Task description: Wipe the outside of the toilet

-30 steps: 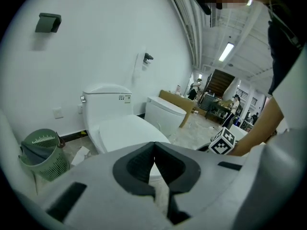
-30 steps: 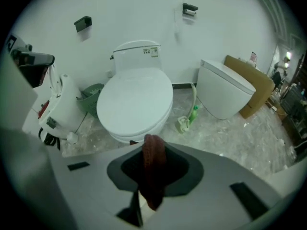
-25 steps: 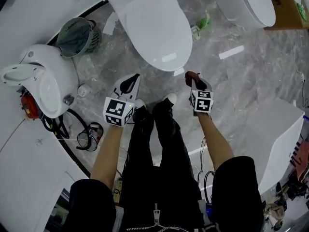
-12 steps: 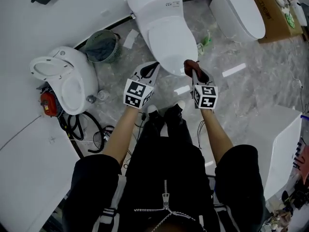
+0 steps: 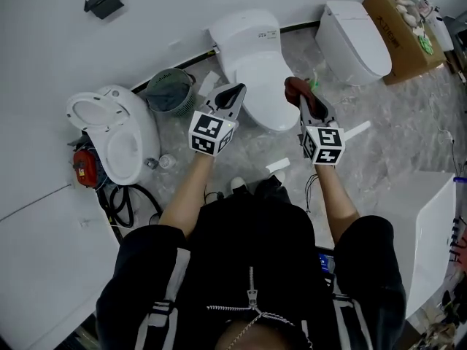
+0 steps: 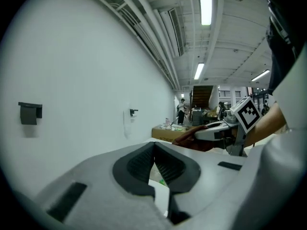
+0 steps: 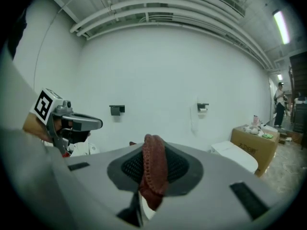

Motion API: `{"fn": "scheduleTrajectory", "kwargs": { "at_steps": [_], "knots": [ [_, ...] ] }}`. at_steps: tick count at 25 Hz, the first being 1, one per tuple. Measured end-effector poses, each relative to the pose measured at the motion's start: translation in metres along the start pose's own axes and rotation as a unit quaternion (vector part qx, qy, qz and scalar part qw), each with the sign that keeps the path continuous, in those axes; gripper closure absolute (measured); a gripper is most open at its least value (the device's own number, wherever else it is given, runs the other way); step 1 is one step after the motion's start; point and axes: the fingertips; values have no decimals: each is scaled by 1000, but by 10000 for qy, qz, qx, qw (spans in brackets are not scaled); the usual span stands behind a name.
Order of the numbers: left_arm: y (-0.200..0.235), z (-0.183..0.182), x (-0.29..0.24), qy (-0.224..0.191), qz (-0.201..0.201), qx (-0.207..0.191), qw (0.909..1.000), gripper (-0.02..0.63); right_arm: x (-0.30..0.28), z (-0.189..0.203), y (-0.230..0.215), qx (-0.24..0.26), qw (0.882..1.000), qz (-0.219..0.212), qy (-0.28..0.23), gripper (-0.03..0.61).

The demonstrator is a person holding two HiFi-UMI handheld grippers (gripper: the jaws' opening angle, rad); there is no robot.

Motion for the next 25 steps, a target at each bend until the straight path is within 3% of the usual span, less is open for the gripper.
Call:
{"fn": "scheduleTrajectory", "kwargs": {
  "at_steps": [8,25],
  "knots": [
    [-6,-23,34,-173,-48,-186,9997,609,34,-35,13,-78,9989,114,-437,518],
    [-25,-11,54,-168,-13,-189,9997,609,59,-18,28,-131,9988,130,-458,518]
  ]
}}
Point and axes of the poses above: the fingertips, and each gripper's own axes: x backward along the fingers, y to its left, z out of its underside, and after that the axes turned 6 degrees about z, right-handed
